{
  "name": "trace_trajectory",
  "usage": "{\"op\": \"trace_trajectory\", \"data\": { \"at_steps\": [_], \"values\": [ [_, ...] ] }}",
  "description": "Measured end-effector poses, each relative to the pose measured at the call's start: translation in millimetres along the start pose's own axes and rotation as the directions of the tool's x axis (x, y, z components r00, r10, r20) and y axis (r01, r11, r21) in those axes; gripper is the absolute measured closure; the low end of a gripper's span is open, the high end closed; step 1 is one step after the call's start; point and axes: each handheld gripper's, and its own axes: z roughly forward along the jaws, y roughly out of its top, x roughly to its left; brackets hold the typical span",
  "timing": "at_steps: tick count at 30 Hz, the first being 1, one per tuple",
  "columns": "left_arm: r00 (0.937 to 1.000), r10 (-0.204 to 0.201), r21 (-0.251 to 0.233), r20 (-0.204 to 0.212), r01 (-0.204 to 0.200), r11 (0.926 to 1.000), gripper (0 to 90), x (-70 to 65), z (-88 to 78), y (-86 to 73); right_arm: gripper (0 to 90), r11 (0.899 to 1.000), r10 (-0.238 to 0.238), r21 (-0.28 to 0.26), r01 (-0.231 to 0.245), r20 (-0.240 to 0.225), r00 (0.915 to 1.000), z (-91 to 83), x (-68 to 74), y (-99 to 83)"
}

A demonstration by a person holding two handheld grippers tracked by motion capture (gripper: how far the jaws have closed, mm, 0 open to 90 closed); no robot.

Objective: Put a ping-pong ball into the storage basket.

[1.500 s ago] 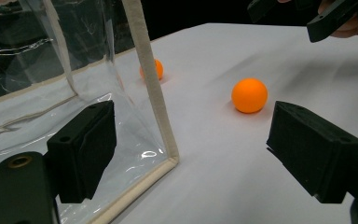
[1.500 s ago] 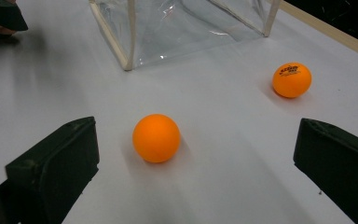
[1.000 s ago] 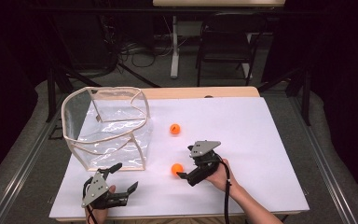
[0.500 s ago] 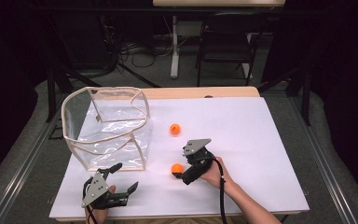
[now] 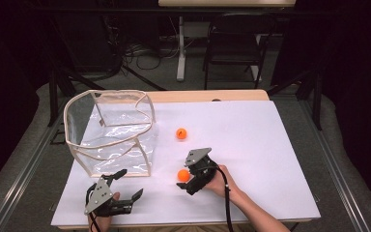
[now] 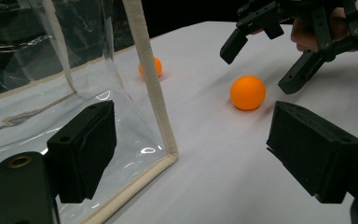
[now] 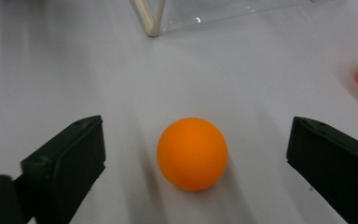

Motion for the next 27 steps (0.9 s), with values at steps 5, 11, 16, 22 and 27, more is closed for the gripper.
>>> {"op": "trace_trajectory", "data": {
  "at_steps": [5,11,16,22,27],
  "values": [
    [1.0000,-0.001,0.001,0.007,0.001,1.0000,15.7,0.2,1.2,-0.3,21.9,0.999,-0.022,0.037,0.021,0.016,0.9996,1.1,2.7,-0.8],
    [1.0000,-0.003,0.005,0.008,0.003,1.0000,15.7,0.8,1.5,-0.5,32.7,0.998,-0.031,0.059,0.029,0.030,0.9991,2.4,4.3,-0.2],
    [1.0000,-0.001,0.008,0.008,0.001,1.0000,15.7,-0.1,1.0,-0.5,38.2,0.996,-0.031,0.080,0.028,0.034,0.9989,4.0,3.6,-0.4],
    [0.9999,0.001,0.011,0.013,-0.001,0.9999,15.7,-1.3,2.0,-0.5,42.0,0.995,-0.039,0.092,0.036,0.027,0.9989,5.2,5.3,0.9],
    [0.9999,-0.006,0.010,0.009,0.006,0.9999,15.7,-0.4,1.7,-1.0,44.6,0.993,-0.048,0.107,0.046,0.021,0.9986,7.3,6.9,0.9]
  ]
}}
